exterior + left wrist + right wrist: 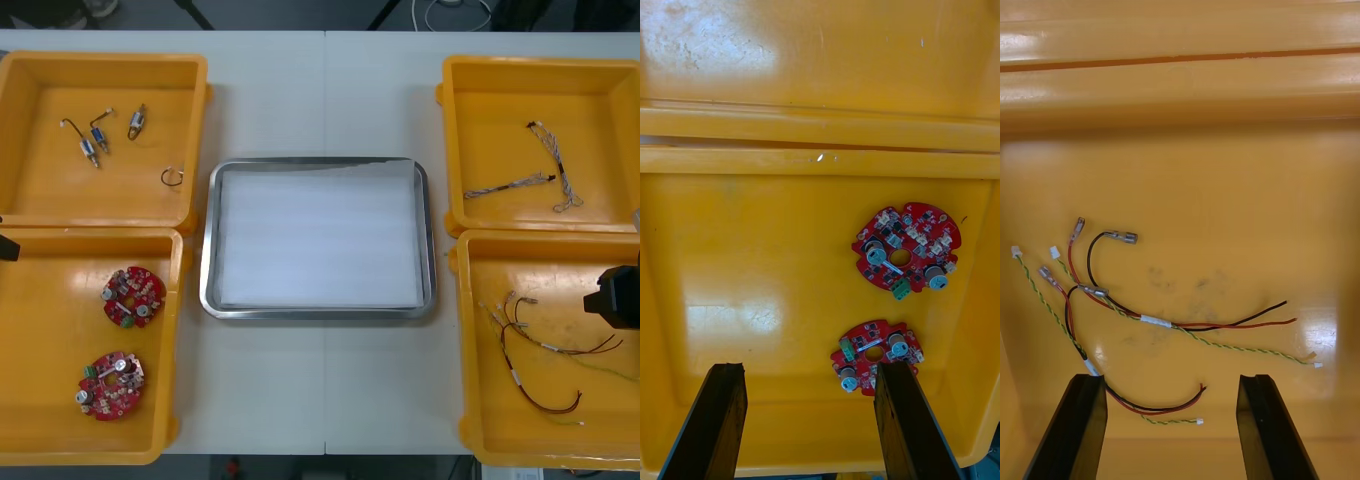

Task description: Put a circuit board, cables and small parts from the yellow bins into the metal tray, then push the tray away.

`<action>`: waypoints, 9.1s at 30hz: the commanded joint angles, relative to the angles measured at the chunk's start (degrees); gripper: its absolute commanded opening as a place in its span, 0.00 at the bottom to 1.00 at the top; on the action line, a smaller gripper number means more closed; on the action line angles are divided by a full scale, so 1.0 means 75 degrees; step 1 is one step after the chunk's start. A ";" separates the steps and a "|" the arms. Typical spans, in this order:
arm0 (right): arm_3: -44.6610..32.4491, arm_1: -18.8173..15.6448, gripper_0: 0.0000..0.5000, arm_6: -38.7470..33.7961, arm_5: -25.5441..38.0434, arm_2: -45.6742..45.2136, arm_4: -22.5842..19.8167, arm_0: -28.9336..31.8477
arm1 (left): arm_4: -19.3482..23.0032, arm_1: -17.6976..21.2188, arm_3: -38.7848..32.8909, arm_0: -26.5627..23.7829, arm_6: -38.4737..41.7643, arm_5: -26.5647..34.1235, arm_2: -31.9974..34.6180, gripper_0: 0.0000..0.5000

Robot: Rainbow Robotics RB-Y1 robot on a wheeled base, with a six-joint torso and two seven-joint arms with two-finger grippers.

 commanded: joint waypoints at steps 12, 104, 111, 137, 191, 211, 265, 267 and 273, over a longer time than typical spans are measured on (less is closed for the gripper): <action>-0.0060 -0.0247 1.00 -0.0252 0.0021 0.0076 -0.0063 -0.0139 | -0.0061 0.0333 -0.0175 0.0150 -0.0611 0.0050 0.0132 1.00; 0.1956 -0.1594 1.00 0.7212 -0.5118 0.2877 0.0464 0.2017 | -0.1233 -0.0113 -0.0268 0.2482 0.0081 -0.4339 -0.4122 1.00; 0.1956 -0.1594 0.00 0.7166 -0.5083 0.2959 0.0394 0.2029 | -0.1315 -0.0113 -0.0268 0.2494 0.0151 -0.4386 -0.4204 1.00; -0.0013 -0.1547 0.00 0.6791 -0.2610 0.0474 -0.0966 0.1806 | -0.1315 -0.0042 -0.0948 0.2482 0.0221 -0.3601 -0.3126 0.00; -0.2122 -0.1817 0.00 0.4154 0.0021 0.0685 -0.1177 0.0036 | -0.1081 -0.2116 0.1103 -0.4678 0.2963 -0.1362 -0.6712 0.00; -0.2040 -0.1793 0.00 0.4060 0.0021 0.0674 -0.1282 0.0083 | -0.1866 -0.2421 0.2650 -0.4971 0.2893 -0.3483 -0.8423 0.00; 0.0304 -0.0481 0.00 0.4189 0.0021 0.6217 -0.1235 -0.6034 | -0.0835 -0.0441 0.2954 -0.5440 0.2788 -0.0226 -0.3981 1.00; 0.0573 -0.0247 0.00 0.4248 0.0021 0.6357 -0.1060 -0.6116 | -0.0858 -0.0300 0.3458 -0.5440 0.2682 -0.0636 -0.3946 1.00; 0.1171 0.0093 0.00 0.4505 -0.0360 0.7025 -0.0427 -0.6163 | -0.1397 -0.0124 0.4865 -0.5440 0.1463 -0.1479 -0.3806 1.00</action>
